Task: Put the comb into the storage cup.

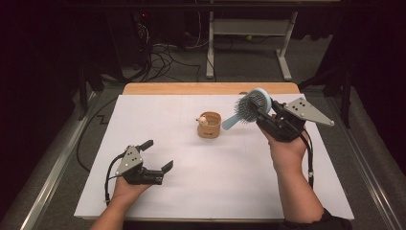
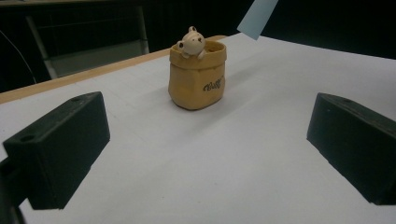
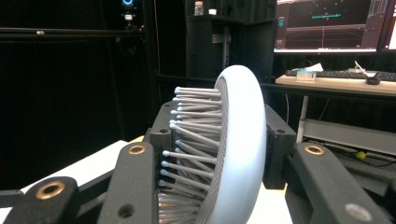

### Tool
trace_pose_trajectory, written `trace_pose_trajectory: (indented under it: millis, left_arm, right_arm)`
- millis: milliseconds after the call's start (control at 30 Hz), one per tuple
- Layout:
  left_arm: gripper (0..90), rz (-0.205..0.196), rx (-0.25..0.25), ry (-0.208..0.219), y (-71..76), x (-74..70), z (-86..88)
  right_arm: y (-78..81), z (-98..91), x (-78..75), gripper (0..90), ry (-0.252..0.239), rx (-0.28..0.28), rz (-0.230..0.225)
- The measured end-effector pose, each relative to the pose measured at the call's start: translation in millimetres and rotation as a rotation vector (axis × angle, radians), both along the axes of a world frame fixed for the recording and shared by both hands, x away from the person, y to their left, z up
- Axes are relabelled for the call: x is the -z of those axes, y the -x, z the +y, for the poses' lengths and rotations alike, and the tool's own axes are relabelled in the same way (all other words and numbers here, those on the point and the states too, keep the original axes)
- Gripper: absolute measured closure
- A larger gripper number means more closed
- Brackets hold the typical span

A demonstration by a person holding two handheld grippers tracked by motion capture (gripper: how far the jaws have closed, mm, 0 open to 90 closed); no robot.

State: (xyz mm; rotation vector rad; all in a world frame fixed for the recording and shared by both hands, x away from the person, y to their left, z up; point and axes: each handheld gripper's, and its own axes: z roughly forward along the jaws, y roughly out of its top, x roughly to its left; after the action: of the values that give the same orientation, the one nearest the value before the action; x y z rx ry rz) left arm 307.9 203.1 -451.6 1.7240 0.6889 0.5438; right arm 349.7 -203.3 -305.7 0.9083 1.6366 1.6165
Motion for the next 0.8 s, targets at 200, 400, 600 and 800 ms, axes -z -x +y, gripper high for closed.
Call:
trace_pose_trajectory:
  millis: [200,400,600,800]
  left_arm:
    - [0.0,-0.002,0.004,-0.005,0.2,0.1,-0.8]
    - [0.0,0.0,0.008,-0.016,0.2,0.6,-1.4]
    - [0.0,-0.002,0.008,-0.017,0.3,0.8,-2.1]
    - [0.0,0.003,0.015,-0.021,-0.2,1.5,-2.5]
  right_arm:
    - [-4.9,4.4,-5.6,59.5,0.002,0.002,-0.01]
    - [-12.0,8.9,-6.3,59.5,-0.004,0.011,-0.008]
    - [-20.5,12.1,-3.2,59.5,-0.011,0.016,0.008]
    - [-27.5,18.0,-2.5,59.5,-0.004,0.012,0.019]
